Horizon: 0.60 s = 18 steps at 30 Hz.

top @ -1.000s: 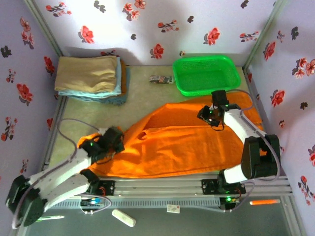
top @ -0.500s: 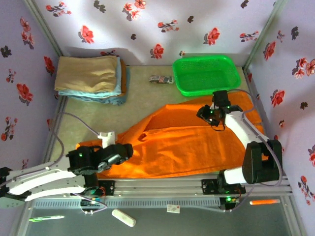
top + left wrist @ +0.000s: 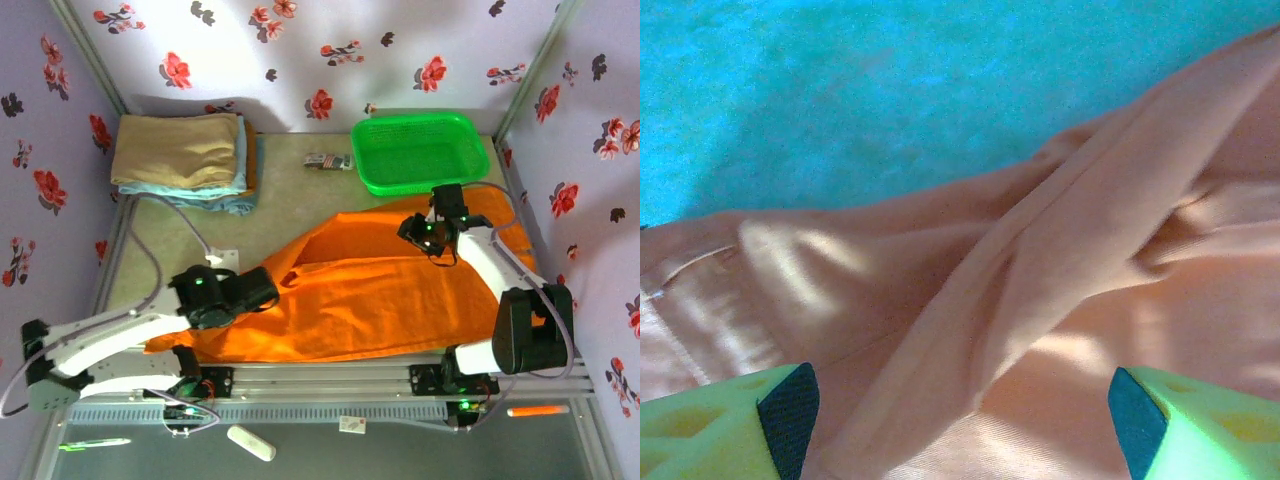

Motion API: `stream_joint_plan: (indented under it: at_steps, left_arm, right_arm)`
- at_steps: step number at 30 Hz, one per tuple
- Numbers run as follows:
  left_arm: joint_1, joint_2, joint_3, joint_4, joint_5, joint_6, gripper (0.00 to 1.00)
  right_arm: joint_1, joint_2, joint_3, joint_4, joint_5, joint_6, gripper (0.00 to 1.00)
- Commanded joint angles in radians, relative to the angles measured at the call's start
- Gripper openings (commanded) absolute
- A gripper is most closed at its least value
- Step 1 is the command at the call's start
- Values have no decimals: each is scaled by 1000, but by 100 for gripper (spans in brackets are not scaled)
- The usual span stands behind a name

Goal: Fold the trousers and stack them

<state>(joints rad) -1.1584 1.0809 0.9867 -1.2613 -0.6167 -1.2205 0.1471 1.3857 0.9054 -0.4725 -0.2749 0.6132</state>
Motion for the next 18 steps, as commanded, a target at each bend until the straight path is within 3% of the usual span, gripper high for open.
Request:
stream_joint_plan:
  at_steps: [1,4,7,9,13,16,18]
  left_arm:
    - [20,28,-33,-96,-21,-75,91]
    - [119,-42,-115,-52,34,-28,91]
    - [220,-163,-213,13,159,33,78]
    - [243,-230,-260,43,219,58,72]
    - [268,-259,-324,129,319,100,72]
    - [270,-223,-319,174,358,127,61]
    - [270,-207,-305,169,356,137,43]
  right_arm:
    - [8,2,-15,20,-27,16,44]
    - [11,-3,-16,15,-28,14,44]
    - [10,-11,-15,9,-21,10,44]
    - [10,-14,-15,9,-20,10,44]
    - [10,-13,-12,11,-19,12,44]
    - [10,-16,-8,3,-13,11,44]
    - [10,-20,-11,2,-9,10,44]
